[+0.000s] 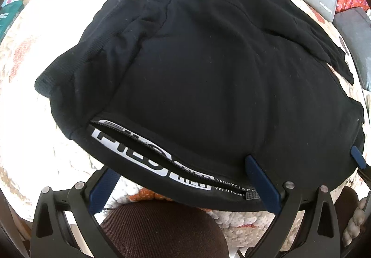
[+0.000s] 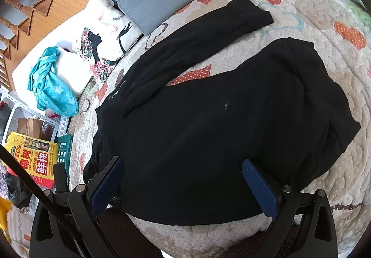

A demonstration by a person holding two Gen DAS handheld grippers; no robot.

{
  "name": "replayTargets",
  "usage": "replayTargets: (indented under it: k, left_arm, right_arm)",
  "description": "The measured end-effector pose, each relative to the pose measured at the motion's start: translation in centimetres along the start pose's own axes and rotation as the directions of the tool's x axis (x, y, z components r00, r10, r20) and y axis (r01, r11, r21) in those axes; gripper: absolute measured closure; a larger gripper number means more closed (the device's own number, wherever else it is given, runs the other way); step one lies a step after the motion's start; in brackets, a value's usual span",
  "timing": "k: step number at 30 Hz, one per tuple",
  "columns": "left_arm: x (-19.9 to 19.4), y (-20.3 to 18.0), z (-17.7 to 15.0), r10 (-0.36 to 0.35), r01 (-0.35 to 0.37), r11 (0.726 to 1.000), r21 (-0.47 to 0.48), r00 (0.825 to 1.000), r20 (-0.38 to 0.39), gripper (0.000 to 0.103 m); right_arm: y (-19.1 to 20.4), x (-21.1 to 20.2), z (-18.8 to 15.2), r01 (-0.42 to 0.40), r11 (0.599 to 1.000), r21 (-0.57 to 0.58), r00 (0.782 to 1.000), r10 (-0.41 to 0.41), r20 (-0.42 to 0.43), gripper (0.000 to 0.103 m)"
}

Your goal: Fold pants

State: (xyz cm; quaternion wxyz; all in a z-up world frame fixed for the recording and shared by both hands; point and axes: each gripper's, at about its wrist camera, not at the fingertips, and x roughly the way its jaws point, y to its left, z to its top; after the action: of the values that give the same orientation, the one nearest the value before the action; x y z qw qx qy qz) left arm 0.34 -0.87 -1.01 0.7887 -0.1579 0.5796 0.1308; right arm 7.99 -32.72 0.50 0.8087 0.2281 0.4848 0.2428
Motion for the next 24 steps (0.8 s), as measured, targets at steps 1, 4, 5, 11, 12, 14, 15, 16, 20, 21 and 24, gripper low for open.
replayTargets:
  k: [1, 4, 5, 11, 12, 14, 15, 16, 20, 21, 24]
  left_arm:
    - [0.0, -0.1, -0.1, 0.0, 0.0, 1.0, 0.001, 1.0, 0.001, 0.0]
    - [0.1, 0.8, -0.2, -0.013, 0.013, 1.0, 0.005, 1.0, 0.01, 0.0]
    - [0.2, 0.8, -0.3, -0.012, 0.012, 1.0, 0.005, 1.0, 0.012, 0.0]
    - [-0.5, 0.4, -0.2, -0.001, 0.001, 1.0, 0.006, 1.0, 0.003, 0.0]
    - [-0.6, 0.4, -0.2, -0.001, 0.001, 1.0, 0.005, 1.0, 0.003, 0.0]
    - [-0.8, 0.3, -0.3, -0.006, 0.006, 1.0, 0.005, 1.0, 0.003, 0.0]
    - [-0.9, 0.4, -0.3, -0.016, 0.016, 1.0, 0.002, 1.0, 0.008, 0.0]
    - [-1.2, 0.6, -0.5, -0.04, 0.04, 0.999, -0.004, 0.999, 0.02, 0.0]
    - [-3.7, 1.5, -1.4, -0.115, 0.119, 0.993, -0.029, 0.988, 0.098, 0.03]
    - [-4.7, 1.5, -1.8, -0.142, 0.145, 0.989, -0.016, 0.983, 0.117, 0.036]
    - [-7.8, 1.8, -2.4, -0.183, 0.187, 0.982, -0.006, 0.967, 0.177, 0.041]
  right_arm:
    - [0.0, 0.0, -0.1, 0.001, 1.0, 0.0, 1.0, -0.001, -0.001, 0.0]
    - [0.0, 0.0, -0.1, 0.001, 1.0, 0.002, 1.0, -0.001, -0.003, 0.0]
    - [0.0, 0.1, -0.2, 0.001, 1.0, 0.003, 1.0, -0.001, -0.003, 0.0]
    - [0.0, 0.1, -0.2, 0.002, 1.0, 0.002, 1.0, -0.002, -0.004, 0.0]
    - [-0.1, 0.1, -0.1, 0.001, 1.0, 0.002, 1.0, -0.001, -0.005, 0.0]
    - [-0.1, 0.1, -0.2, 0.001, 1.0, 0.003, 1.0, -0.001, -0.006, 0.0]
    - [-0.1, 0.0, -0.1, 0.002, 1.0, 0.003, 1.0, -0.002, -0.006, 0.0]
    - [-0.1, 0.0, -0.2, 0.003, 1.0, 0.002, 1.0, -0.003, -0.007, 0.0]
    - [0.1, 0.3, -0.2, 0.008, 1.0, 0.003, 1.0, -0.008, -0.024, 0.0]
    - [0.1, 0.4, -0.1, 0.009, 1.0, 0.002, 1.0, -0.009, -0.029, 0.0]
    - [0.2, 0.3, 0.3, 0.01, 1.0, 0.007, 0.998, -0.01, -0.063, 0.0]
